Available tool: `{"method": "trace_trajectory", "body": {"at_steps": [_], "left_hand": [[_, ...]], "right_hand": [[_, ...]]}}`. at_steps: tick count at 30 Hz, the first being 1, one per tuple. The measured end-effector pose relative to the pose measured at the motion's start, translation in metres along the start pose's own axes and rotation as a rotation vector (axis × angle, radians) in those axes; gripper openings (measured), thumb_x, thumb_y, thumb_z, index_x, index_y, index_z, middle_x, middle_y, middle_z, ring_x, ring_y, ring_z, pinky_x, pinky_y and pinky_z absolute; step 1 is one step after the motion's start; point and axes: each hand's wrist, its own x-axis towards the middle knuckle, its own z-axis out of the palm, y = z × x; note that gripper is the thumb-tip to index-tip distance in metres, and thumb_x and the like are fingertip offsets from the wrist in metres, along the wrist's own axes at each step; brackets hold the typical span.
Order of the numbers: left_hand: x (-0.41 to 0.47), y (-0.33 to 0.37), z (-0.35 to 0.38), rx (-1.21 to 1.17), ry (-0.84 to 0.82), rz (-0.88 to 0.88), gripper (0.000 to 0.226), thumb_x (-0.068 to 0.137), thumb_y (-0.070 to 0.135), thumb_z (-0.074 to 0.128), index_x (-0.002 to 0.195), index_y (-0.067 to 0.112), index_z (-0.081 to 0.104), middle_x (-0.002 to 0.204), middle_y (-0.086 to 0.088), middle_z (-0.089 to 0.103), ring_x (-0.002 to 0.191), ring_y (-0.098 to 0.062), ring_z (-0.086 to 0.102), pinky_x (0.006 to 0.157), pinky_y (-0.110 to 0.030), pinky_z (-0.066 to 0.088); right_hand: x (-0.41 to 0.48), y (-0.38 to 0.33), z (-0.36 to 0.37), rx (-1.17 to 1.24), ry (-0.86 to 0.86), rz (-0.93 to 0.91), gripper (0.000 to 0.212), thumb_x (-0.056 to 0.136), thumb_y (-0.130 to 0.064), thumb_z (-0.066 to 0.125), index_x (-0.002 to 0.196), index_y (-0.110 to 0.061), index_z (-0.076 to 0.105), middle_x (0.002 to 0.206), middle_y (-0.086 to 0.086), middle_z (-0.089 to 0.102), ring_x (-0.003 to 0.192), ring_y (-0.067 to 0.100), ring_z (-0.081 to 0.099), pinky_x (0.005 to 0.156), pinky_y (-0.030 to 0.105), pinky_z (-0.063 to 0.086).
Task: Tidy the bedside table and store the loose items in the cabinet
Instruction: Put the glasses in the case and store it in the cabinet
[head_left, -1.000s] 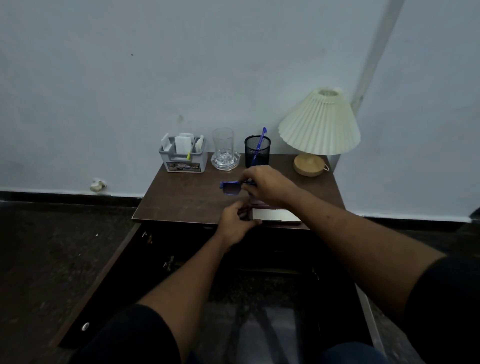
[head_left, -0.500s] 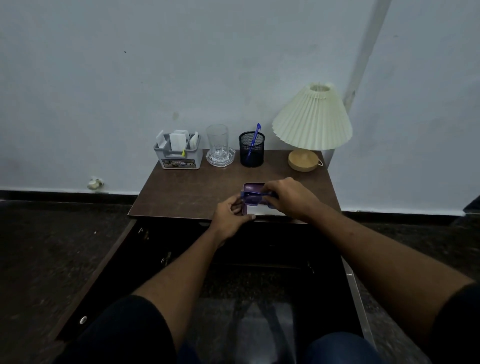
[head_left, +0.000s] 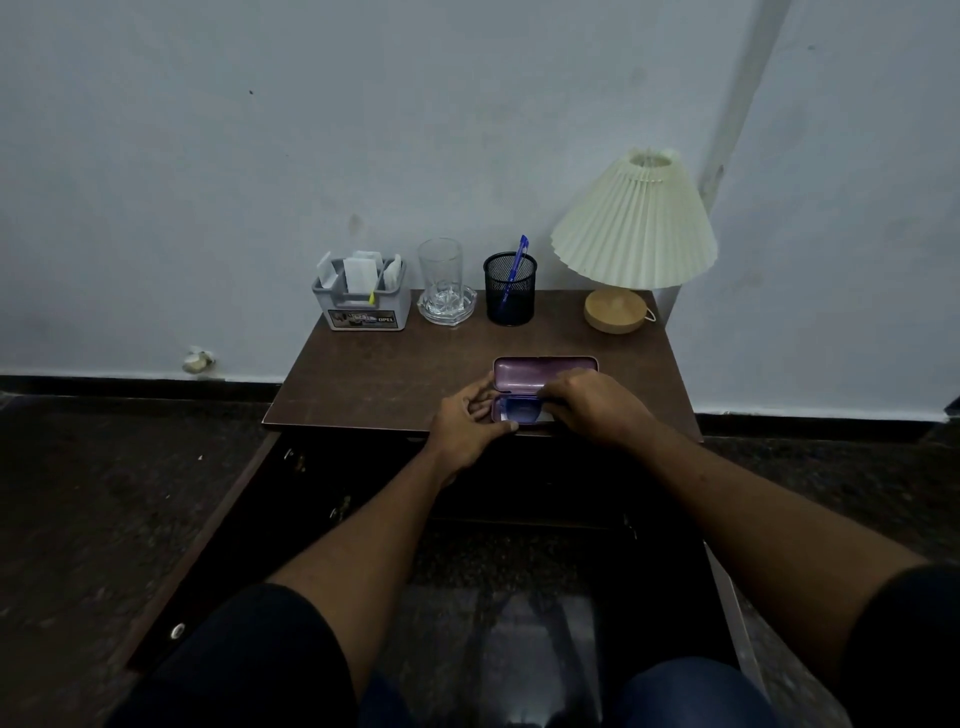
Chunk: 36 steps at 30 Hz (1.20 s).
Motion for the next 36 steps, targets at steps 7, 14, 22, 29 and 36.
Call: {"method": "trace_trajectory", "body": {"at_steps": [7, 14, 22, 29, 36], "left_hand": [[0.002, -0.004, -0.001, 0.005, -0.012, 0.01, 0.087, 0.071, -0.011, 0.082, 0.147, 0.008, 0.046, 0.115, 0.009, 0.068, 0.102, 0.007, 0.065, 0.086, -0.01, 0.053], [0.003, -0.005, -0.002, 0.002, -0.009, 0.024, 0.085, 0.07, -0.011, 0.083, 0.145, 0.008, 0.048, 0.113, 0.008, 0.069, 0.098, 0.011, 0.068, 0.079, -0.005, 0.05], [0.005, 0.001, -0.003, -0.018, 0.025, -0.01, 0.083, 0.067, -0.014, 0.084, 0.14, 0.008, 0.052, 0.11, 0.0, 0.071, 0.097, -0.003, 0.071, 0.08, -0.013, 0.055], [0.005, 0.01, 0.001, -0.033, 0.02, 0.0, 0.079, 0.068, -0.012, 0.083, 0.138, 0.011, 0.055, 0.111, 0.001, 0.072, 0.098, -0.008, 0.071, 0.082, -0.02, 0.058], [-0.016, 0.023, -0.001, -0.088, 0.034, -0.034, 0.079, 0.067, -0.01, 0.085, 0.136, 0.01, 0.053, 0.119, -0.016, 0.069, 0.109, -0.029, 0.071, 0.092, -0.045, 0.06]], "right_hand": [[-0.001, 0.005, 0.009, 0.07, 0.046, 0.002, 0.025, 0.096, -0.025, 0.061, 0.117, -0.016, 0.071, 0.109, 0.004, 0.068, 0.1, 0.019, 0.061, 0.083, 0.037, 0.053], [-0.014, 0.02, 0.019, 0.53, 0.604, 0.517, 0.027, 0.093, -0.027, 0.065, 0.119, -0.018, 0.066, 0.115, 0.001, 0.063, 0.102, 0.015, 0.061, 0.086, 0.03, 0.052], [-0.017, 0.029, 0.03, 0.739, 0.324, 0.727, 0.037, 0.104, -0.033, 0.046, 0.121, -0.008, 0.068, 0.118, 0.013, 0.071, 0.104, 0.025, 0.064, 0.087, 0.032, 0.047], [-0.01, 0.021, 0.027, 0.886, 0.396, 0.807, 0.041, 0.103, -0.039, 0.048, 0.12, -0.008, 0.068, 0.115, 0.009, 0.07, 0.107, 0.024, 0.064, 0.099, 0.041, 0.05], [-0.019, 0.006, 0.018, 1.339, 0.457, 0.896, 0.048, 0.102, -0.05, 0.044, 0.116, -0.008, 0.061, 0.109, 0.011, 0.069, 0.101, 0.029, 0.068, 0.084, 0.051, 0.06]]}}
